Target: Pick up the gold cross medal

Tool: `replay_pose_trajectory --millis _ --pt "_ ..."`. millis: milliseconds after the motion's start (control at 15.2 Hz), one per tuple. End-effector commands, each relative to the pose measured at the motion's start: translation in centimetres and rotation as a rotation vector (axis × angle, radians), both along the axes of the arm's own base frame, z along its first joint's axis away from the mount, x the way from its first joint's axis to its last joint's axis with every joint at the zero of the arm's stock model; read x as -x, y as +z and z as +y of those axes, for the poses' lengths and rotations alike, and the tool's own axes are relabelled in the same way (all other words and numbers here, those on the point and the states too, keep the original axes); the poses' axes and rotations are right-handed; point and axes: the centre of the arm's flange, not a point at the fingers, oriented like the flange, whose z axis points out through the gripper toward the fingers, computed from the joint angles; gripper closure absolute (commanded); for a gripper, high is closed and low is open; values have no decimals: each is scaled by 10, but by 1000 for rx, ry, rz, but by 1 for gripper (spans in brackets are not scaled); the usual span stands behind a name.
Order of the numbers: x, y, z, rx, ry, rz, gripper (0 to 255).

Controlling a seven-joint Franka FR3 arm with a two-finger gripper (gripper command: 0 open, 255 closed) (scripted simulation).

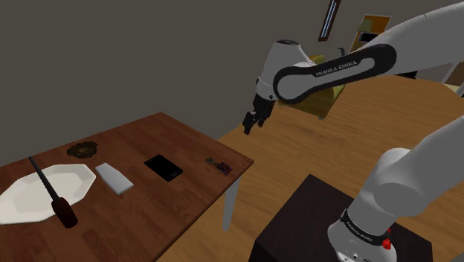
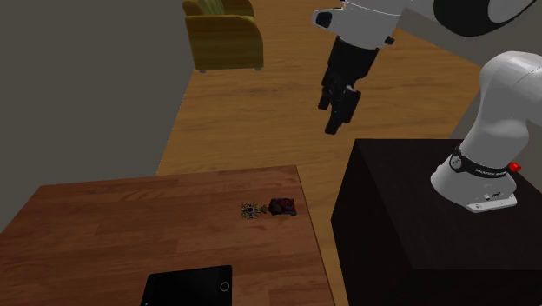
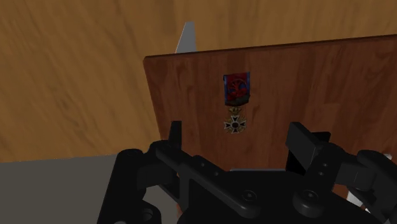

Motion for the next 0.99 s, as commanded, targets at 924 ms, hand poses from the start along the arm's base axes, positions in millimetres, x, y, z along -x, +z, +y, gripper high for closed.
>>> replay_pose_trajectory --millis 924 --pt "-95 -186 46 -26 14 39 0"
